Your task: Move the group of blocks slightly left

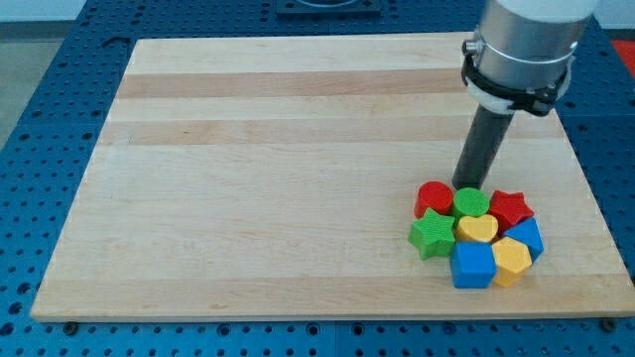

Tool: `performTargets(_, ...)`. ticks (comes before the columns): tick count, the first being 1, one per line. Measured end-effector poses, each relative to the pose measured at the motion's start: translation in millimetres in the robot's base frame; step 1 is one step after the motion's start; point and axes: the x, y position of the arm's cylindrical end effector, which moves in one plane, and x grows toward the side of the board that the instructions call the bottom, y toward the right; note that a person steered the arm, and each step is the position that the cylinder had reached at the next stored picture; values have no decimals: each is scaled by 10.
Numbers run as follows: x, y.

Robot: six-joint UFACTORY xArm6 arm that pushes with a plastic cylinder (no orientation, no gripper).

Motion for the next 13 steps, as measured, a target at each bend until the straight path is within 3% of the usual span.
performTargets(1, -348, 378)
performTargets(2, -388, 1309)
performTargets(3, -218, 1881)
performTargets(4, 4, 1893)
performTargets(6, 1251, 1870)
performTargets(7, 1450, 1537)
performTargets(9, 1456, -295)
performTargets(10, 1128, -1030)
performTargets(11, 889, -1203)
performTargets(12, 1375, -1078)
performTargets(13, 1479, -984)
